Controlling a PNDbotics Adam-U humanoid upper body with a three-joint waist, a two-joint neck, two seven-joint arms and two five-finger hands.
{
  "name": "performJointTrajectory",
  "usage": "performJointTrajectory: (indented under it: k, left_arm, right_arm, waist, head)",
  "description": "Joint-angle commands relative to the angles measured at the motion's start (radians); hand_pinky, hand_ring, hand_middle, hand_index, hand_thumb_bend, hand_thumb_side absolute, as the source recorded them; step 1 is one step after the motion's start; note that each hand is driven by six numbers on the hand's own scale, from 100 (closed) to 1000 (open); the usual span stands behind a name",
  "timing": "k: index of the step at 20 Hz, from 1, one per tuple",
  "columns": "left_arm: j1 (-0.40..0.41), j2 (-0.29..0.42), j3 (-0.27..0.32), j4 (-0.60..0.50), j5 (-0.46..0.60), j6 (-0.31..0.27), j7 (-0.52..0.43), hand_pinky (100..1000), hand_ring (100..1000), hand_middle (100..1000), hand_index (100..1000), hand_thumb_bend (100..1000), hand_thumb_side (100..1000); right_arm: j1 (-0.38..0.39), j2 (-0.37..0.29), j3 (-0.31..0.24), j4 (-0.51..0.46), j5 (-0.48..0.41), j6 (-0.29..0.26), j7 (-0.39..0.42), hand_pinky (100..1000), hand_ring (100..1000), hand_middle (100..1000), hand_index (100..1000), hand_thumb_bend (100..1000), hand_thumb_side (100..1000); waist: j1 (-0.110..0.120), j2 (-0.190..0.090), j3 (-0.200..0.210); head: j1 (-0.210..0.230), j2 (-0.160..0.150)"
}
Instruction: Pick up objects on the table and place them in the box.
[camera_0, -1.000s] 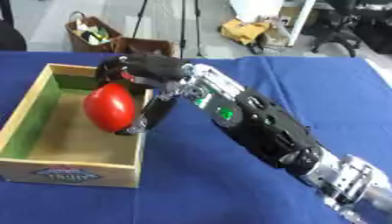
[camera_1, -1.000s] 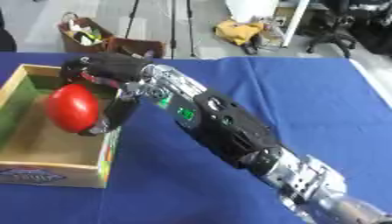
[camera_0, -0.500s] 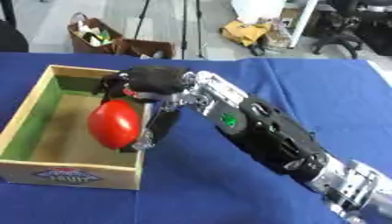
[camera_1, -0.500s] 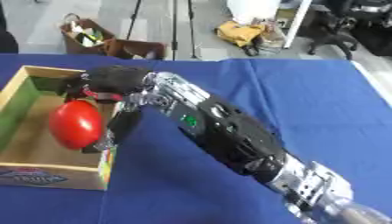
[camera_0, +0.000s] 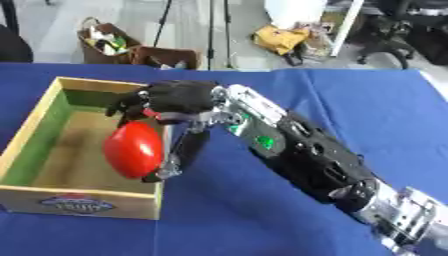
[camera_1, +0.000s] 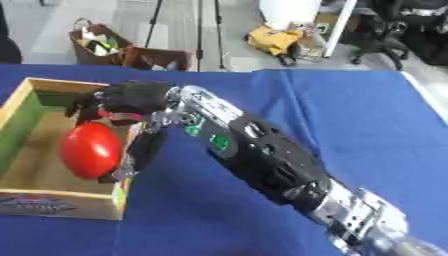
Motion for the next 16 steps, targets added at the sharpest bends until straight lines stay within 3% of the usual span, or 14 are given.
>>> performJointTrajectory:
  k: [1,2,3,4,6,10,11,16]
  left_arm:
    - [-0.017,0.01,-0.003,-0.018,0.001,-0.003,-0.001,190,462,540,676,100,861]
    - [-0.018,0.01,-0.003,-0.018,0.001,-0.003,-0.002,190,462,540,676,100,861]
    - [-0.018,0.009,-0.003,-0.018,0.001,-0.003,-0.002,190,462,541,676,100,861]
    - [-0.018,0.009,-0.003,-0.018,0.001,-0.003,-0.002,190,462,540,676,100,860]
    - [-0.018,0.008,-0.003,-0.018,0.001,-0.003,-0.002,190,462,540,676,100,861]
    - [-0.019,0.007,-0.004,-0.018,0.002,-0.004,-0.002,190,462,540,675,100,862]
    - [-0.019,0.007,-0.004,-0.018,0.002,-0.004,-0.003,190,462,540,675,100,862]
    - [-0.021,0.005,-0.004,-0.018,0.002,-0.004,-0.004,191,464,540,675,100,862]
  right_arm:
    - [-0.009,-0.034,-0.02,-0.022,-0.011,0.007,-0.004,812,874,894,873,100,624]
    - [-0.009,-0.035,-0.021,-0.023,-0.013,0.008,-0.008,813,876,896,879,100,635]
    - [-0.007,-0.035,-0.023,-0.024,-0.014,0.01,-0.011,821,890,915,950,100,747]
    - [-0.006,-0.036,-0.025,-0.023,-0.013,0.014,-0.016,823,897,924,974,140,834]
    - [-0.004,-0.036,-0.03,-0.022,-0.006,0.026,-0.035,829,907,929,979,272,884]
    - [0.002,-0.039,-0.033,-0.024,0.0,0.041,-0.072,829,907,929,980,365,893]
    - [0.004,-0.039,-0.032,-0.025,0.001,0.041,-0.073,842,925,950,1000,455,893]
    - [0.008,-0.04,-0.038,-0.022,0.011,0.051,-0.062,851,940,979,1000,591,860]
  waist:
    - [0.007,-0.017,0.001]
    - [0.007,-0.017,0.001]
    - [0.007,-0.017,0.001]
    - [0.007,-0.016,0.002]
    - [0.006,-0.015,0.002]
    - [0.004,-0.014,0.001]
    - [0.004,-0.014,0.002]
    - [0.004,-0.012,0.001]
  head:
    - [-0.004,-0.012]
    - [-0.005,-0.011]
    - [-0.005,-0.011]
    - [-0.005,-0.011]
    - [-0.006,-0.01]
    - [-0.007,-0.01]
    - [-0.008,-0.011]
    - [-0.009,-0.011]
